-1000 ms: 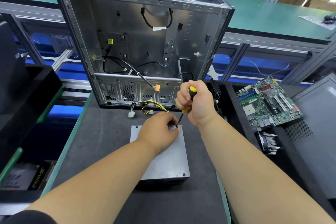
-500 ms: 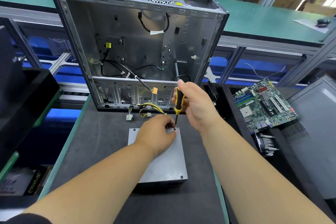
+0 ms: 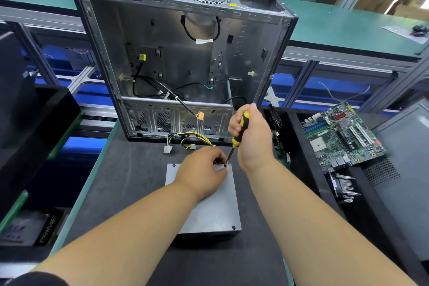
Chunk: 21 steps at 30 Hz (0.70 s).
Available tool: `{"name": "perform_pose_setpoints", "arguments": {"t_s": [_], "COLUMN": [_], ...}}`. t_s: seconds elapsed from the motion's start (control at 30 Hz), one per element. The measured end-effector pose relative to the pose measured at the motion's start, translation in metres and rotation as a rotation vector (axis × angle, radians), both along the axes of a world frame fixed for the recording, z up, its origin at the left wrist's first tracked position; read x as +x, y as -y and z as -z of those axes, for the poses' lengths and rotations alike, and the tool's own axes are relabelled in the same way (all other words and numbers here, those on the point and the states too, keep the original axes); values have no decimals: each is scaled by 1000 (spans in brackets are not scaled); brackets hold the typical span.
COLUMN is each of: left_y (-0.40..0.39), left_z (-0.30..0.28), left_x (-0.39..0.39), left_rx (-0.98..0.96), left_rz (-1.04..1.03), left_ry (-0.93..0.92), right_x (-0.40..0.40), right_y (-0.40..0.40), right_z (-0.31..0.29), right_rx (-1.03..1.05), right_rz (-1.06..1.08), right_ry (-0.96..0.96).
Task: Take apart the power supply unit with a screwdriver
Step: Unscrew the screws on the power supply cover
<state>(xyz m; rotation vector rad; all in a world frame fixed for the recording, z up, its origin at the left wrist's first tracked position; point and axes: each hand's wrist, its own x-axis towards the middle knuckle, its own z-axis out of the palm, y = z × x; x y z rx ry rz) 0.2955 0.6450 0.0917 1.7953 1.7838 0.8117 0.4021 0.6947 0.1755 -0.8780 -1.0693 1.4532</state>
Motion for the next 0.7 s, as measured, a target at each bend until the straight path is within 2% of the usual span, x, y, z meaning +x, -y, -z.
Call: {"name": "perform_pose_setpoints", "arguments": {"t_s": [0.07,0.2,0.3,0.4,0.53,0.7], "left_y": [0,0,0,1,1,1], "left_z": [1,1,0,-1,-1,0], "left_x": [0,0,0,0,0,0], "left_rx": [-2,5,7,3,-16,-9], "left_rz": [-4,-5,-12,-10,-14,-5], "left_ry": [2,-13,-22,-17,6,12], "right_x": [4,2,0,1,11,11], "right_y": [-5,-3,-1,0,-5,-5], "right_z": [-4,-8,-7,-5,-5,1], "right_rx": [-32,24,68,66,-10,-89], "right_rz": [-98,-310,-365,-301,-98,-6], "right_ry": [-84,59,102,122,248,167]}}
